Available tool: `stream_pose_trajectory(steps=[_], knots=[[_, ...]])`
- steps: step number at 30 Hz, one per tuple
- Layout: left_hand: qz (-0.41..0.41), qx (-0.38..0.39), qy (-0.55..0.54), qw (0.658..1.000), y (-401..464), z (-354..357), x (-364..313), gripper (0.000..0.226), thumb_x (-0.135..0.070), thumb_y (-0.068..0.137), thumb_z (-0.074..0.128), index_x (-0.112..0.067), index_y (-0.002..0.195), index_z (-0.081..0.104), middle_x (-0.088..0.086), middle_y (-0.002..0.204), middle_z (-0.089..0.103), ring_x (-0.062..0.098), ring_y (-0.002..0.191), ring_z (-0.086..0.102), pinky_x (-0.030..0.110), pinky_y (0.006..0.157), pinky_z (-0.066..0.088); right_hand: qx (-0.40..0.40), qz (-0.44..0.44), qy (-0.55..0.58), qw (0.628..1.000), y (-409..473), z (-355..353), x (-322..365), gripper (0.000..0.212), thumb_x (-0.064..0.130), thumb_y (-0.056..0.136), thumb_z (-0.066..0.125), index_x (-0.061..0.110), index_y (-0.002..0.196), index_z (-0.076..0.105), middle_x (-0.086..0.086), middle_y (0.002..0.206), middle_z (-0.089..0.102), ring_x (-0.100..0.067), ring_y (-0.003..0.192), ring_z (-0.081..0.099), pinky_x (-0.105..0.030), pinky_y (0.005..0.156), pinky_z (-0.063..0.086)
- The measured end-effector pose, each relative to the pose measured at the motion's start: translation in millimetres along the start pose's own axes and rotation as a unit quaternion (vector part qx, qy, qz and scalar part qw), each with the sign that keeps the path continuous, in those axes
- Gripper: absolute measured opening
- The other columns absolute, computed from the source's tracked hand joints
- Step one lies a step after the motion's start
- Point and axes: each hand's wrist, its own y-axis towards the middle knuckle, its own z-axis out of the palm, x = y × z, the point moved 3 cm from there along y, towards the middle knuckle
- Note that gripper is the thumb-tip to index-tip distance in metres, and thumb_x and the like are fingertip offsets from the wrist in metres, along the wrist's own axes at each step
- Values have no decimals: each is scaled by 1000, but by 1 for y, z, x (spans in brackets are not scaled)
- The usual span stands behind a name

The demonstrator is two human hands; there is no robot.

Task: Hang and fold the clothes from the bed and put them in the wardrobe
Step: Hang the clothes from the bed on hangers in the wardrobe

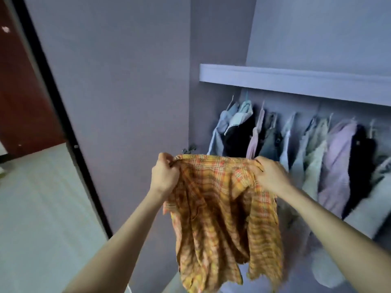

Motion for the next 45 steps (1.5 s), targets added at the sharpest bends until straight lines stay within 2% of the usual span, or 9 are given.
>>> stream_pose_trajectory(steps=[6, 10, 14, 19, 22, 30, 37, 42, 45], knots=[[122, 247, -33, 961, 26, 81, -44, 47, -24, 94, 57, -14, 136, 42, 3, 121, 57, 15, 109, 54, 15, 85, 37, -29, 108, 155, 982, 6, -25, -22, 20, 25, 94, 55, 5, 89, 56, -2, 69, 51, -15, 62, 49, -28, 54, 33], [142, 388, -86, 907, 17, 130, -66, 69, -24, 84, 70, -11, 141, 34, -8, 112, 57, 7, 106, 55, 9, 86, 42, -57, 124, 241, 961, 3, -33, -23, 16, 17, 91, 60, 7, 82, 69, -8, 74, 64, -20, 69, 58, -30, 66, 43], [206, 464, -61, 859, -4, 175, -69, 92, -38, 67, 83, -19, 141, 32, -2, 128, 55, 11, 118, 52, 32, 105, 41, -62, 219, 341, 912, -10, -37, -39, 30, 16, 84, 70, 3, 111, 67, -8, 104, 70, -15, 94, 65, -27, 88, 51], [261, 387, -67, 882, -25, 211, -84, 34, -28, 80, 74, -16, 108, 60, -3, 90, 67, 11, 83, 63, 27, 78, 50, -65, 233, 380, 893, -31, -53, -64, 30, 9, 84, 68, -1, 112, 65, -1, 96, 67, 1, 76, 61, -5, 67, 48], [252, 381, -105, 883, -27, 226, -92, 8, -23, 85, 69, -19, 84, 62, 5, 75, 68, 21, 70, 63, 38, 69, 52, -103, 212, 378, 895, -38, -64, -83, 20, 11, 89, 63, 4, 106, 70, 0, 96, 70, -2, 84, 64, -12, 82, 48], [248, 376, -150, 880, -20, 276, -148, 9, -25, 85, 69, -22, 88, 61, 21, 80, 69, 31, 68, 64, 43, 65, 53, -258, 339, 54, 903, -56, -99, -231, 23, -3, 86, 44, 14, 81, 60, -12, 83, 59, -31, 85, 54, -26, 68, 37], [261, 357, -182, 878, -18, 325, -179, 15, -18, 84, 68, -27, 78, 58, -8, 57, 61, 1, 43, 51, 12, 45, 38, -257, 398, -96, 875, -17, -126, -321, 45, 27, 96, 37, -8, 121, 49, -29, 122, 52, -43, 117, 46, -47, 96, 39], [253, 339, -162, 892, -6, 340, -177, 11, -20, 84, 70, -27, 82, 61, -4, 72, 69, 8, 65, 65, 22, 62, 53, -104, 365, -66, 923, 24, -110, -322, 46, 14, 91, 49, 5, 134, 33, -24, 124, 55, -43, 113, 53, -44, 89, 43], [248, 330, -149, 898, 0, 341, -168, 9, -24, 83, 71, -24, 86, 63, 16, 72, 68, 37, 68, 64, 47, 63, 55, -94, 288, -62, 951, 46, -94, -307, 53, 1, 87, 49, 5, 137, 33, -23, 123, 56, -40, 110, 56, -40, 86, 46]])
